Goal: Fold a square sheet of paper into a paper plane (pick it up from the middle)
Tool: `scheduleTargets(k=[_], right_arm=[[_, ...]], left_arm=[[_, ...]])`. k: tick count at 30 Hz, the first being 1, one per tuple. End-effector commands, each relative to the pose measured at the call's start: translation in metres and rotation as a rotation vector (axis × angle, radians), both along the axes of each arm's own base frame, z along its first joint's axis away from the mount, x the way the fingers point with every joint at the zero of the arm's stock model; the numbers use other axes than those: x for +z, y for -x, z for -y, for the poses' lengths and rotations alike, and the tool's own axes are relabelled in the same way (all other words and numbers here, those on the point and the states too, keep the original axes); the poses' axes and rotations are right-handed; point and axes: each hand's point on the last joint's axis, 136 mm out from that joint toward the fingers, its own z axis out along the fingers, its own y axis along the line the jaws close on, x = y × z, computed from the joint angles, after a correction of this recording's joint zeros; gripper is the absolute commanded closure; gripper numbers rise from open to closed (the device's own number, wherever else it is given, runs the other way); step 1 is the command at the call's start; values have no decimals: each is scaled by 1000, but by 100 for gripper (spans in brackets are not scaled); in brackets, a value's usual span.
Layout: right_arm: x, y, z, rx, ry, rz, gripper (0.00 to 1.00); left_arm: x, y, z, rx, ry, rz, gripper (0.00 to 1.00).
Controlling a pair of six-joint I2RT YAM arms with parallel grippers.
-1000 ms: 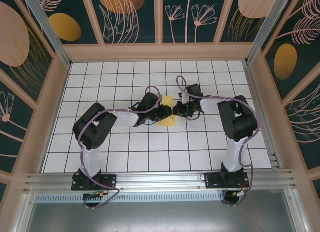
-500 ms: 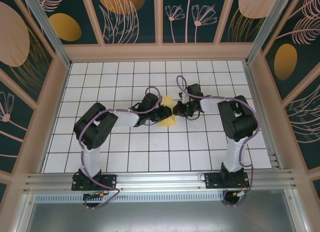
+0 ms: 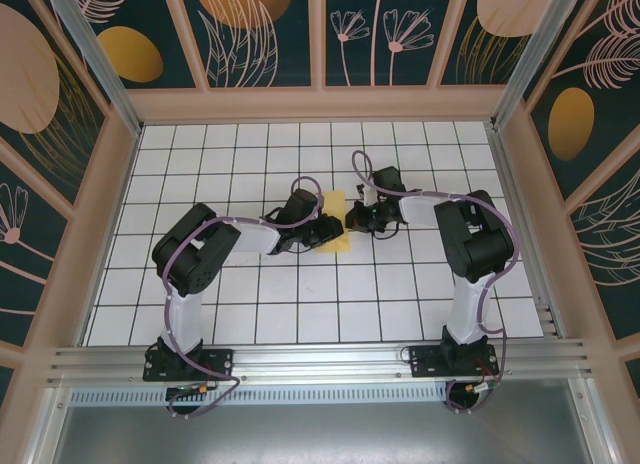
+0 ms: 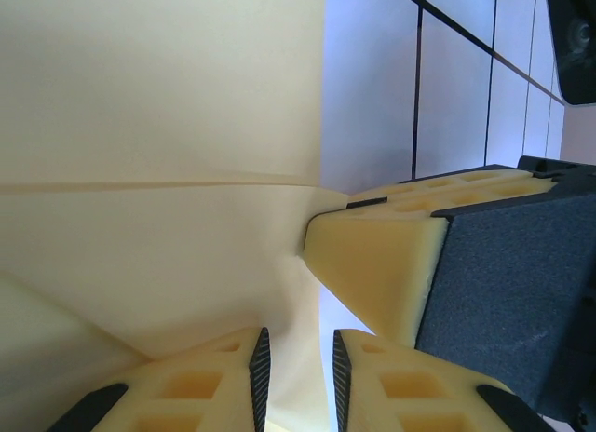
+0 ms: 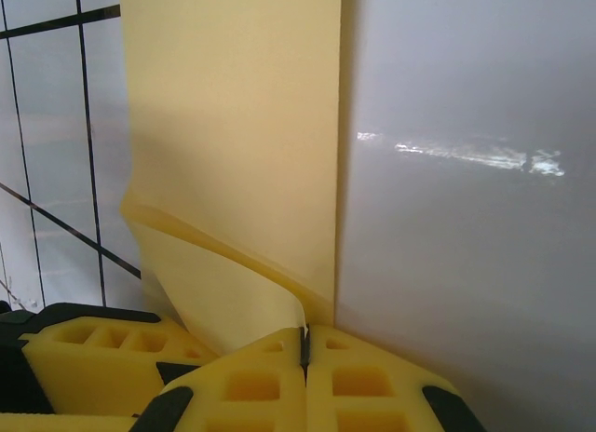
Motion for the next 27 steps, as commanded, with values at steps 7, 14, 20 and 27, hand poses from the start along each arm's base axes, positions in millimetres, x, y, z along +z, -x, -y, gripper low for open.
scheduleTargets(k=[7, 14, 20, 27], right_arm=[[7, -9, -2, -18, 14, 11, 91], [46, -20, 10, -106, 13, 93, 78], [49, 0, 5, -63, -27, 69, 78], [34, 11, -4, -19, -49, 21, 85]], left_arm=[[-25, 8, -10, 32, -67, -76, 74], [-38, 12, -21, 83, -110, -124, 78], [-43, 13, -25, 108, -126, -144, 80], [-44, 12, -28, 138, -130, -155, 84]])
